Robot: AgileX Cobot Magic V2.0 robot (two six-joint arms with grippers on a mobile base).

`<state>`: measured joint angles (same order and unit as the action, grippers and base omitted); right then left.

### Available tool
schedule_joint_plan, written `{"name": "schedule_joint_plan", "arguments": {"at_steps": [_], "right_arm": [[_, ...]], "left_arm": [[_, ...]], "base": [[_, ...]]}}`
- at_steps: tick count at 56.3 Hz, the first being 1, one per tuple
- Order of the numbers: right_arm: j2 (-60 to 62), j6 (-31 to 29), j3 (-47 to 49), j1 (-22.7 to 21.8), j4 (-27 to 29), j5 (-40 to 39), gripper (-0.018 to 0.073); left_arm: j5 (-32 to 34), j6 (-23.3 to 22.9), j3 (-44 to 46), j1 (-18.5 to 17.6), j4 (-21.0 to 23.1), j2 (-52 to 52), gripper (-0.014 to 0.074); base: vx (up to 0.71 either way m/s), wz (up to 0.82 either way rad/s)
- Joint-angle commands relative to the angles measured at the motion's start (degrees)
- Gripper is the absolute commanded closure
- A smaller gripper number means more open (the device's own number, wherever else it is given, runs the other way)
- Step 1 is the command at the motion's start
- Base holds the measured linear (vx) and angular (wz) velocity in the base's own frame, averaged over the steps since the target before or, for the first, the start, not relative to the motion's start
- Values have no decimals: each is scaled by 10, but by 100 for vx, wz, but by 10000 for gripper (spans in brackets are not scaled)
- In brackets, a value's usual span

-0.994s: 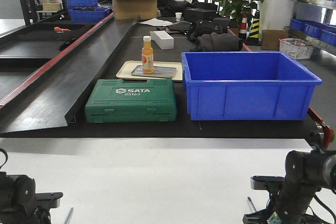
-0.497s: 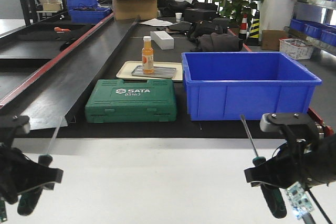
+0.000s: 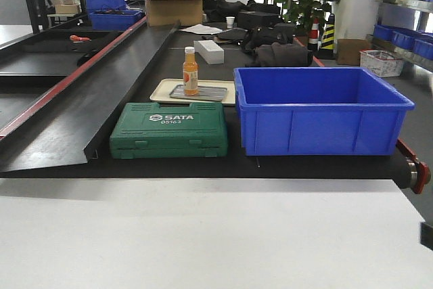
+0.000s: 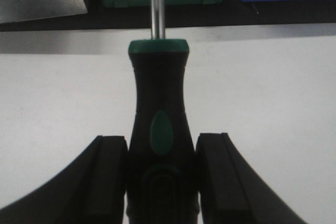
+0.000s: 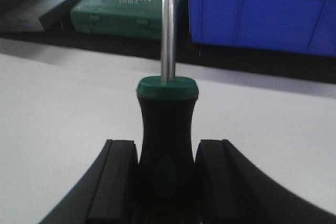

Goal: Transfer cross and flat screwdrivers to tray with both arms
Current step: 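Lift both held screwdrivers upright off the table, then drive the base away from the table holding both screwdrivers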

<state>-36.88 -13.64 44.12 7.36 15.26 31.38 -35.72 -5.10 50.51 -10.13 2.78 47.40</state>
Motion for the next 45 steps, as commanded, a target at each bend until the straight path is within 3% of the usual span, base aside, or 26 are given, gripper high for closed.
{"name": "schedule_joint_plan", "arguments": {"at_steps": [1,9,21,45], "right_arm": [[73,-4,-8,-1,1,-51,567],[155,18,-37,-1,-3,-40,567],[161,50,-37,-1,-43,-5,567],[161,50,-37,-1,-44,-21,567]], "left_arm": [[65,-3,-10,-4,5,-53,596],[61,-3,-39,-4,5,-129,595],[66,-3,-43,-4,5,-198,595],[50,-1,-44,-4,5,-209,593]], "base": [[0,0],[0,0],[0,0],[0,0]]}}
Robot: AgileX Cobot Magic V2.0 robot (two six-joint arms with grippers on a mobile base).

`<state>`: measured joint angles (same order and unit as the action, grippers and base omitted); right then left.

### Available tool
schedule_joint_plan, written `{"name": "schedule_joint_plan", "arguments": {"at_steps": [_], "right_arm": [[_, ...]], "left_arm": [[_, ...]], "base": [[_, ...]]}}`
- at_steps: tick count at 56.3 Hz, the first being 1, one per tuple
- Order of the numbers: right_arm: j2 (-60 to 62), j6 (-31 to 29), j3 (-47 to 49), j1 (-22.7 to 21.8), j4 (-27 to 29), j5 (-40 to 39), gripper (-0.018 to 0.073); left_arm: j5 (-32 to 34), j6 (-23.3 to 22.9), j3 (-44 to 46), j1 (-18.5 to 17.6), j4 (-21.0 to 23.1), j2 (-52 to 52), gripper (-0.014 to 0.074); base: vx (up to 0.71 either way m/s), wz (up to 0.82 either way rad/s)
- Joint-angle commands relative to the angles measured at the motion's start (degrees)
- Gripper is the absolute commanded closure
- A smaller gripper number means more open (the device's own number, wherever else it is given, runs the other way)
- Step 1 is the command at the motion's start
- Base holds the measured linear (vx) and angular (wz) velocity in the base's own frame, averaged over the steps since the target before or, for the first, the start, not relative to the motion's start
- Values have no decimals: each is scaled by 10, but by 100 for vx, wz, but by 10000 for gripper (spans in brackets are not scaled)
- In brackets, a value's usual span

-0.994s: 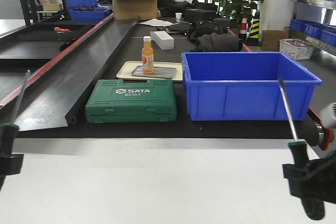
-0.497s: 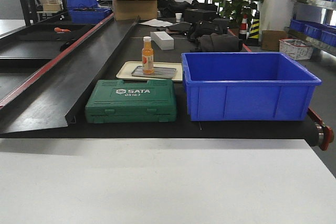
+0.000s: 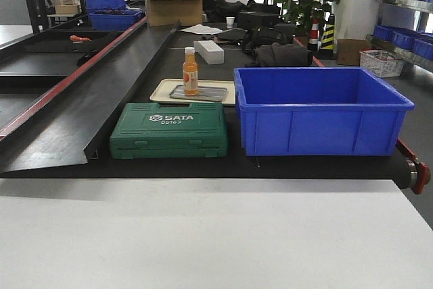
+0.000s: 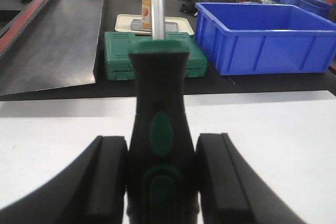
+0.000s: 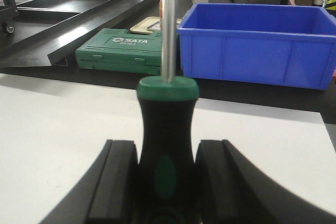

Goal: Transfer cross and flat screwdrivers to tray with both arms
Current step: 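Drive the base away from the table holding both screwdrivers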

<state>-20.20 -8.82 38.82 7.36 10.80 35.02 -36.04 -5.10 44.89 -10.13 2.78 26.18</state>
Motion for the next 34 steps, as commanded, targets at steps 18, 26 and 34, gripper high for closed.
{"name": "schedule_joint_plan", "arguments": {"at_steps": [18,26,34], "right_arm": [[-6,1,16,-1,2,-58,567],[-6,1,16,-1,2,-58,567],[-6,1,16,-1,2,-58,567]], "left_arm": [[53,-1,13,-4,5,3,593],[53,-1,13,-4,5,3,593],[53,-1,13,-4,5,3,593]], "base": [[0,0],[0,0],[0,0]]}}
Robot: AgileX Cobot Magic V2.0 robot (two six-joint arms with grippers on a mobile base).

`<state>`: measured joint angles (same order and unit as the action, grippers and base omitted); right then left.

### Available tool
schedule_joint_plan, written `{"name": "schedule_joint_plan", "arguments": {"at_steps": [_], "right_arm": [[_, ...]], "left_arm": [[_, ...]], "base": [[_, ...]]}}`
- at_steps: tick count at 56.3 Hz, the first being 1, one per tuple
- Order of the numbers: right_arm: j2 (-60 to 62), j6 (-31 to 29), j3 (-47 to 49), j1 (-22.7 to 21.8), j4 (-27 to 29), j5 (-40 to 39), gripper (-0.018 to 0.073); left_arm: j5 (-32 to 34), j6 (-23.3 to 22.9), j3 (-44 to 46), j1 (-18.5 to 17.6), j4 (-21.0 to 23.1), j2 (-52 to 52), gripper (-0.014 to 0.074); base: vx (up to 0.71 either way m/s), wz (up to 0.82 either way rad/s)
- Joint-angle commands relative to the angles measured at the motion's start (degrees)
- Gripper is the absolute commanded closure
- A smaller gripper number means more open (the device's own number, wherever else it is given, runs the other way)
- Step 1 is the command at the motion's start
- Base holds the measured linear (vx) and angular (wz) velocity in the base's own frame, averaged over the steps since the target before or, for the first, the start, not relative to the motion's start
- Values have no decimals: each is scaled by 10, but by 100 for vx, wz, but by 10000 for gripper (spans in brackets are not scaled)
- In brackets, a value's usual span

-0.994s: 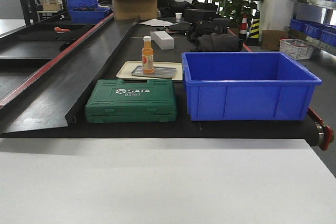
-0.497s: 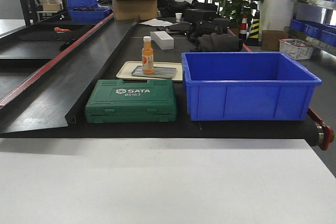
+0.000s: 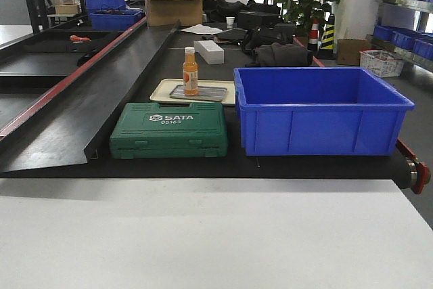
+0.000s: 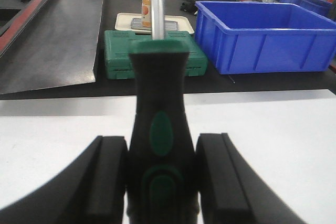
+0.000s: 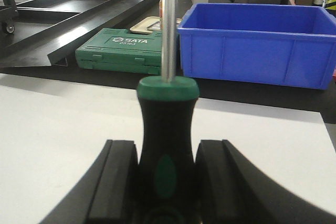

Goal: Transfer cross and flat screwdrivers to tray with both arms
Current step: 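Drive the base away from the table holding both screwdrivers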

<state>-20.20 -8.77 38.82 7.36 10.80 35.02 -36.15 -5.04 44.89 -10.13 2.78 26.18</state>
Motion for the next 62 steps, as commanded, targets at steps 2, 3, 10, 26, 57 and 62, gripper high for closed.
{"name": "schedule_joint_plan", "arguments": {"at_steps": [2,3,10,26,57,62], "right_arm": [[-6,1,16,-1,2,-58,567],[-6,1,16,-1,2,-58,567],[-6,1,16,-1,2,-58,567],[-6,1,16,-1,2,-58,567],[-6,1,16,-1,2,-58,567],[-6,1,16,-1,2,-58,567]], "left_arm": [[54,-2,13,-4,5,3,593],[54,-2,13,-4,5,3,593],[54,-2,13,-4,5,3,593],[54,-2,13,-4,5,3,593],[54,-2,13,-1,5,3,594],[54,-2,13,-1,5,3,594]], "base": [[0,0],[0,0],[0,1],[-6,-1],[-17,-45],[-17,-68]]}}
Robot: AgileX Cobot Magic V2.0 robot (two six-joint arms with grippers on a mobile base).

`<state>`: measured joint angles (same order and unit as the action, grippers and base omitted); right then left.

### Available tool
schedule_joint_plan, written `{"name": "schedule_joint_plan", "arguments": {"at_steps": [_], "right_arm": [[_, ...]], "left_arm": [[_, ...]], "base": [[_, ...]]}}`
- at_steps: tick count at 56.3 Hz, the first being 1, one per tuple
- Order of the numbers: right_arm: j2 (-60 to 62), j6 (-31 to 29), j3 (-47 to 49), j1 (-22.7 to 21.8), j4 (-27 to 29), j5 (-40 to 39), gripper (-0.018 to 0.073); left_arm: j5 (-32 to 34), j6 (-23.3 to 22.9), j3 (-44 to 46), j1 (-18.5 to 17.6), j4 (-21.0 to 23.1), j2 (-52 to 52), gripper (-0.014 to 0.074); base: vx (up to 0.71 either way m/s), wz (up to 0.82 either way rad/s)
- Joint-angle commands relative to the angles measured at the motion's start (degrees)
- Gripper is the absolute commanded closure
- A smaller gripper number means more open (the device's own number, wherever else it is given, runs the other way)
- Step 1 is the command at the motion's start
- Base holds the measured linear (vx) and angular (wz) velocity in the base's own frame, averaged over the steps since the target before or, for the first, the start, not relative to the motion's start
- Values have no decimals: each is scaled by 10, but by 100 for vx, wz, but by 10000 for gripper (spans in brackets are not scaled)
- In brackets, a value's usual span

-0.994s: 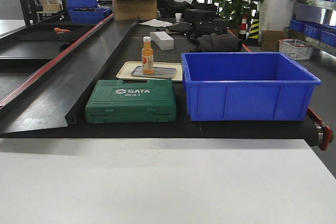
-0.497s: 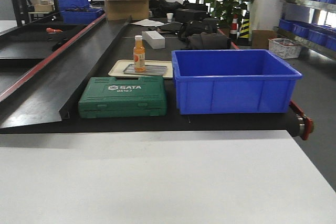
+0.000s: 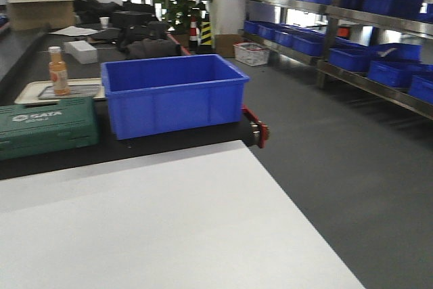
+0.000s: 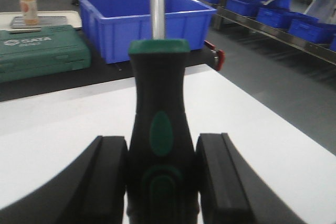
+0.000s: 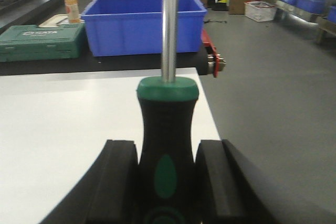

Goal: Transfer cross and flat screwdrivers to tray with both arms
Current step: 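Drive the base away from the table holding both screwdrivers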

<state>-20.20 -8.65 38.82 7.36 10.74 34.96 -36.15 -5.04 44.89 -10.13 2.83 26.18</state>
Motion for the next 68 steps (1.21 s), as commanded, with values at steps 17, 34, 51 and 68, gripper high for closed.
{"name": "schedule_joint_plan", "arguments": {"at_steps": [17,34,51,68], "right_arm": [[-6,0,16,-1,3,-57,567],[-6,0,16,-1,3,-57,567],[-6,0,16,-1,3,-56,567],[-6,0,16,-1,3,-56,567]], "left_arm": [[54,-2,13,-1,4,3,594],[54,-2,13,-1,4,3,594],[54,-2,13,-1,4,3,594],[54,-2,13,-1,4,3,594]], "base": [[-17,-65],[-16,-62],[-13,-56],[-5,-50]]}}
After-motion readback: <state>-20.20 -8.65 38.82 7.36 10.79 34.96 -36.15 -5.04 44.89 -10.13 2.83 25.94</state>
